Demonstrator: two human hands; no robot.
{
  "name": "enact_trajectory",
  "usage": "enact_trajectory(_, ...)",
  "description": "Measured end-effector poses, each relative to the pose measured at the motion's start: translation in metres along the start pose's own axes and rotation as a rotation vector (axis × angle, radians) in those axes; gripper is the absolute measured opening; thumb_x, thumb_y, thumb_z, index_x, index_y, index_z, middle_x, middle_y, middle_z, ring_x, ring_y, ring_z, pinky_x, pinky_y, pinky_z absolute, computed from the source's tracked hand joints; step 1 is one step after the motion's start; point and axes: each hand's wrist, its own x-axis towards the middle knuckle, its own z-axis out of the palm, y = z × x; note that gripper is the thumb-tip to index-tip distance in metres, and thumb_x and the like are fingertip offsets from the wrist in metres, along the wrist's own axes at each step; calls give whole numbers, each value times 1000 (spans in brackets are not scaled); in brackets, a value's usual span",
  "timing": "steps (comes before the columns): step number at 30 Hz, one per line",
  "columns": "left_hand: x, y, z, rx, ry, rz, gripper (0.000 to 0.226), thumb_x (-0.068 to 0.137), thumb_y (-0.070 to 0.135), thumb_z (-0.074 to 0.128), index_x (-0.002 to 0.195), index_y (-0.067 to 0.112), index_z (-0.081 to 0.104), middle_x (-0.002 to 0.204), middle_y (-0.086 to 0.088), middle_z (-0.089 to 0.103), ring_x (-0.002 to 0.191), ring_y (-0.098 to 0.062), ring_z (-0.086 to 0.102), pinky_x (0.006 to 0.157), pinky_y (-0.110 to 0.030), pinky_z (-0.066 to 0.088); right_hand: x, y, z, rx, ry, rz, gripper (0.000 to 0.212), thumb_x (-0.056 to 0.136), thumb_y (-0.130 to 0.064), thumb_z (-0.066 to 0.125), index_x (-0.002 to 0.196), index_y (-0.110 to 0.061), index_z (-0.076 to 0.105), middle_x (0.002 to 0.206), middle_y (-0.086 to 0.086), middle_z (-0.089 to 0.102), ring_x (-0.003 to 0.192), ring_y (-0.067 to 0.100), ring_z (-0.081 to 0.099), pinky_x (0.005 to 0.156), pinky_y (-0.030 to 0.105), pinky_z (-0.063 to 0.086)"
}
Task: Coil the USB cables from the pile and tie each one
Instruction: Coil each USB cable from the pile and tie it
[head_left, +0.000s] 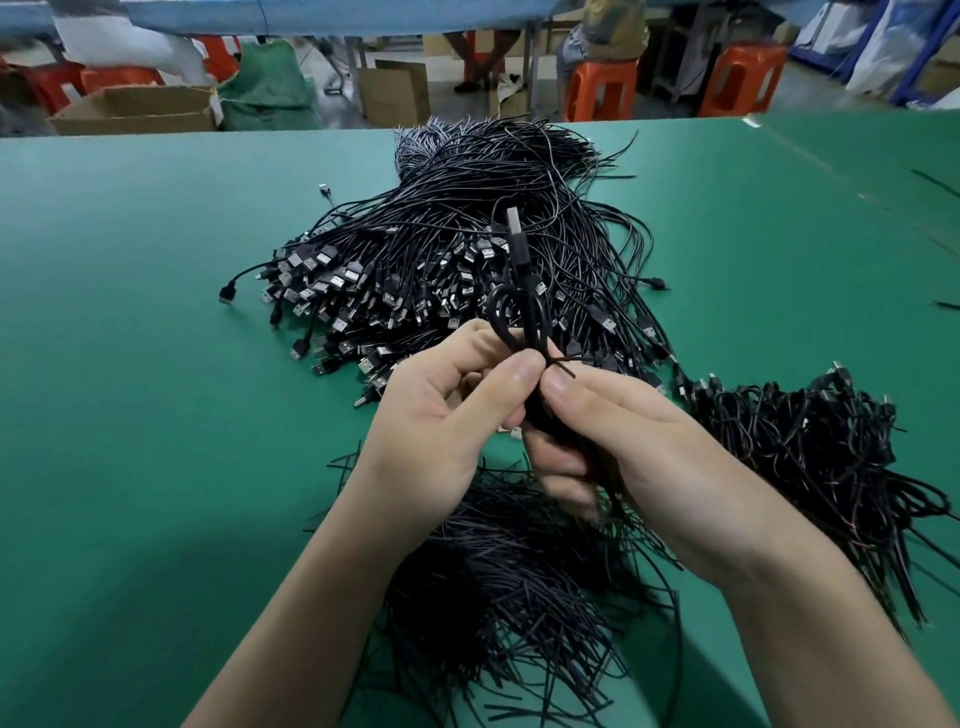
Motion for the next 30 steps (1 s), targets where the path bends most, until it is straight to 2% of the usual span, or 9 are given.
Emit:
enact_trajectory(2,0,-1,-1,-33,-29,-35,20,101,20,57,98,5,70,69,-5,67,59,-39,65,65,-49,58,1,0,0,-127,59,-44,30,107,-37,43,96,-19,64,66,1,55,58,16,52,54,30,44)
enact_trajectory(4,1,-2,-2,-8,-44,-37,25,103,18,54,103,-2,69,75,-11,72,67,-31,72,67,-37,59,3,0,-1,-285,193,-94,21,104,-42,51,105,-26,65,74,0,66,67,16,64,62,35,52)
enact_trajectory(7,3,-1,-7,105,-52,-42,23,103,21,56,101,15,78,97,1,78,96,-10,72,86,-24,55,3,1,-6,-576,474,-313,17,91,-38,71,104,-36,62,88,-9,66,77,9,66,65,27,54)
enact_trajectory(9,4,-1,-9,159,-107,-87,28,104,27,58,85,26,78,83,17,71,81,2,64,78,-18,49,2,-2,-10,-715,504,-465,21,89,-27,78,103,-31,63,88,-10,65,83,13,66,62,24,52)
enact_trajectory(13,4,0,-12,121,-215,-199,32,100,31,55,75,29,75,69,18,56,66,1,48,63,-14,40,-1,-7,-14,-951,427,-642,9,90,-24,78,90,-19,71,86,-15,67,81,9,65,68,12,44)
enact_trajectory(18,4,-3,-19,188,-281,-322,32,96,34,57,68,26,70,68,8,46,71,-9,41,70,-31,35,-3,-10,-15,-1045,370,-615,15,88,-30,80,84,-18,72,82,-14,66,75,10,64,66,13,41)
enact_trajectory(22,3,0,-25,188,-354,-384,32,93,36,60,73,12,66,71,0,45,70,-9,40,66,-23,38,-7,-15,-11,-1122,320,-571,14,86,-31,81,83,-23,70,81,-17,64,75,10,62,61,26,47)
enact_trajectory(25,2,-1,-29,224,-385,-394,50,84,48,62,79,-1,62,78,-8,46,75,-19,38,69,-31,35,-9,-19,-6,-1206,276,-509,13,85,-36,77,83,-28,67,77,-19,64,70,7,63,58,32,51)
enact_trajectory(30,2,2,-27,252,-397,-389,58,82,51,62,82,-7,60,75,-10,42,74,-21,37,68,-29,37,-11,-24,-8,-1271,270,-395,20,84,-53,68,83,-34,63,75,-19,64,70,5,61,59,36,53)
